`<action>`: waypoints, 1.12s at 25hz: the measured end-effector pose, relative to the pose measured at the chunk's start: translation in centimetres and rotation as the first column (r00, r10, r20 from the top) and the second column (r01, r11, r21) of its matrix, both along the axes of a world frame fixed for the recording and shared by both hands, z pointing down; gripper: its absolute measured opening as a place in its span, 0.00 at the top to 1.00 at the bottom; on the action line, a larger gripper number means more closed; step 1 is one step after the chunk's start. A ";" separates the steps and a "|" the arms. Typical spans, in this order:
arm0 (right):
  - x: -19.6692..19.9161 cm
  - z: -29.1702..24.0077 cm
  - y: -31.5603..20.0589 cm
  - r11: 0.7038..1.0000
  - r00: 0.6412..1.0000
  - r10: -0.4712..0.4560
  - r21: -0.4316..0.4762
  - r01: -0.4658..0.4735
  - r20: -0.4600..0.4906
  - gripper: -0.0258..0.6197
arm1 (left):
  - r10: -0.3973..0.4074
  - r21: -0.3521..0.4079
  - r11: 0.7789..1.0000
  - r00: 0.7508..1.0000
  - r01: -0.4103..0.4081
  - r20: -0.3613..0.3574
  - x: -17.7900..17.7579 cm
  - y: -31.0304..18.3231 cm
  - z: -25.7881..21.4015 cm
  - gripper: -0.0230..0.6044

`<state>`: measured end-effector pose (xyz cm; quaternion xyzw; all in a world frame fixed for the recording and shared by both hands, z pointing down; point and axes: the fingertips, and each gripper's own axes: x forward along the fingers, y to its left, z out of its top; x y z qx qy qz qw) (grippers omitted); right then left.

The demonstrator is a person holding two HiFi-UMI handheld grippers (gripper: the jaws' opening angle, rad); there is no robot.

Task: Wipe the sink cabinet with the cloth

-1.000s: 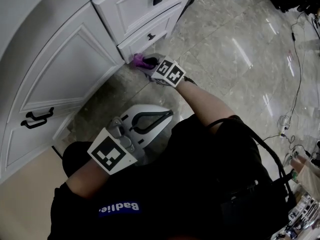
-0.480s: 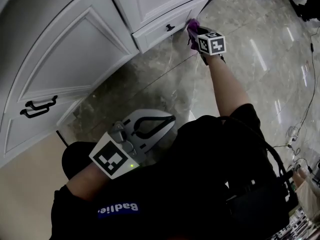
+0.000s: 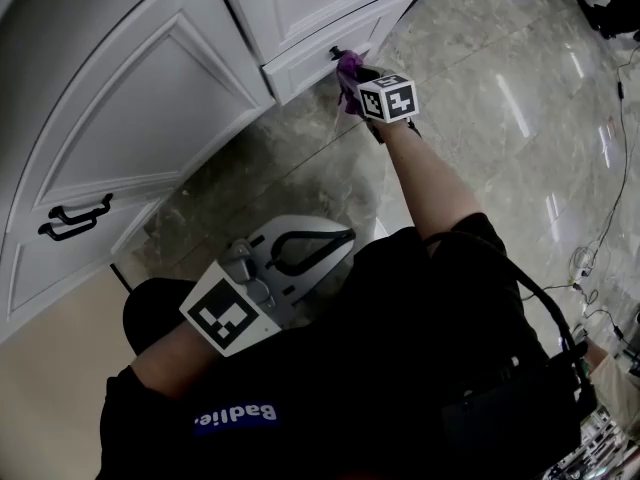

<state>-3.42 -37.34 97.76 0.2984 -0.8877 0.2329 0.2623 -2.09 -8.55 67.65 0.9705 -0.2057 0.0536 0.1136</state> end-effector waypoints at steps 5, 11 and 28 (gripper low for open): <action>-5.5 -0.2 5.7 0.983 0.984 -0.176 -0.052 0.177 0.032 0.85 | 0.035 0.030 0.999 0.999 -0.034 -0.037 0.5 -0.5 -1.4 0.96; -11.0 -2.7 11.6 0.938 0.937 -0.332 -0.063 0.340 0.108 0.85 | 0.066 0.061 0.996 0.994 -0.060 -0.091 0.9 -1.4 -3.0 0.96; -1.0 -9.6 12.7 0.986 0.986 -0.149 -0.067 0.155 0.081 0.85 | 0.036 0.012 0.999 0.996 -0.035 -0.076 2.5 -2.6 -8.5 0.96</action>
